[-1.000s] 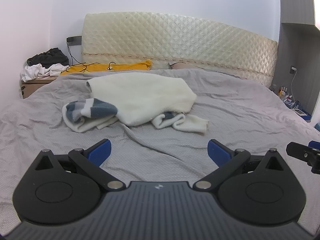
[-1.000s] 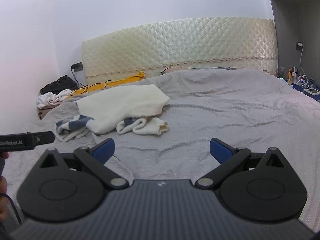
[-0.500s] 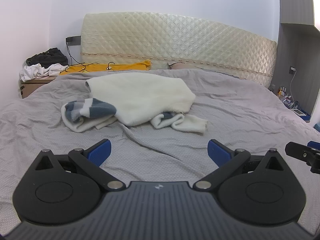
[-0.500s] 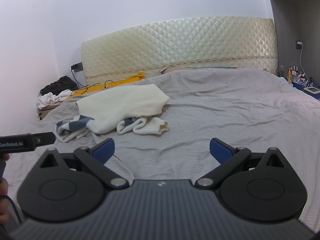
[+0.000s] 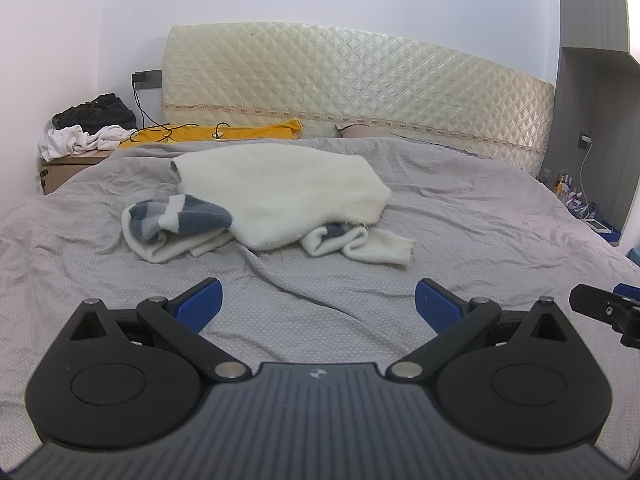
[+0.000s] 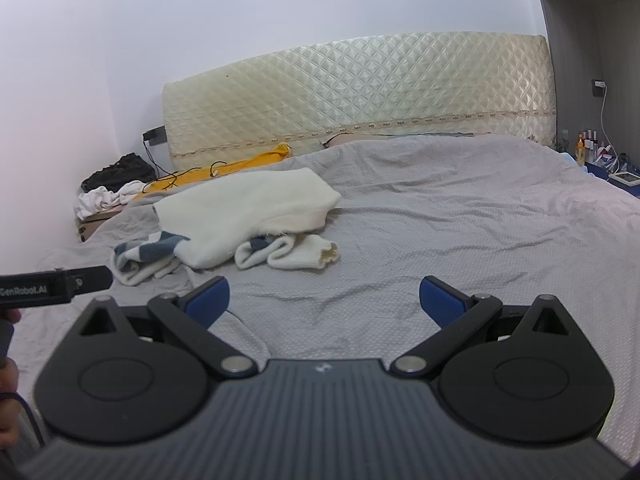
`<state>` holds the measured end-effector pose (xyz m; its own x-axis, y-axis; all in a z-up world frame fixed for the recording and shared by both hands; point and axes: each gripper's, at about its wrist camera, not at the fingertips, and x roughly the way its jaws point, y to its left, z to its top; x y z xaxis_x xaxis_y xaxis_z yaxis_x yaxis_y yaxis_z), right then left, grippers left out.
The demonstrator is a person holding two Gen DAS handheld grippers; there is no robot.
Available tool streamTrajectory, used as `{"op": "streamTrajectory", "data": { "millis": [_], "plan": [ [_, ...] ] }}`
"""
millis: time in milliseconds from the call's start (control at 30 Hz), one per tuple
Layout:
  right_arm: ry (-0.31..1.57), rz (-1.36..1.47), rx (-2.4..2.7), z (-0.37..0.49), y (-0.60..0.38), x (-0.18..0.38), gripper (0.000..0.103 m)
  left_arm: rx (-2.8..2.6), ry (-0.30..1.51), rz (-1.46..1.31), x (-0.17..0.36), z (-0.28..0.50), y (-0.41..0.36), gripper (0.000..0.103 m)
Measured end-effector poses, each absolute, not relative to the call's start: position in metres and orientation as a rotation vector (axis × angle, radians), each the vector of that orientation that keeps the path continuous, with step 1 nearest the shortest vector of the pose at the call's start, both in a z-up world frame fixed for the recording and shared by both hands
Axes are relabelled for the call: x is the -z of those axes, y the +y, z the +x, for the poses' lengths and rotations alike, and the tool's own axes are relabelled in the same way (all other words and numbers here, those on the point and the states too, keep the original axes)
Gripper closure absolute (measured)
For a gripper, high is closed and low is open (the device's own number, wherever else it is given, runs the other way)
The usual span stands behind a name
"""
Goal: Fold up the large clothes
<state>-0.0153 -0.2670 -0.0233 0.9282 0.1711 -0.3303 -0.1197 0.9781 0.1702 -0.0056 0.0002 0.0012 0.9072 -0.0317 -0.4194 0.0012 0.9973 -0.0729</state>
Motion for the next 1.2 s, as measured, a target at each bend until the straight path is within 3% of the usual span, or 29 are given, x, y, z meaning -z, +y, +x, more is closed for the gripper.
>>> {"op": "streamTrajectory", "data": {
  "millis": [767,1000,1200],
  "plan": [
    [0.357,0.153,-0.114,0.007,-0.262,0.03,0.0,0.035,0.461,-0.088,0.009,0.012,0.002,0.0],
    [0.372,0.193,-0.097,0.043,-0.264,0.037,0.0,0.051,0.502,-0.096,0.015,0.058,0.005,0.0],
    [0.494,0.29,-0.175,0.095,-0.265,0.057,0.0,0.039,0.573,-0.114,0.027,0.12,0.018,0.0]
  ]
}}
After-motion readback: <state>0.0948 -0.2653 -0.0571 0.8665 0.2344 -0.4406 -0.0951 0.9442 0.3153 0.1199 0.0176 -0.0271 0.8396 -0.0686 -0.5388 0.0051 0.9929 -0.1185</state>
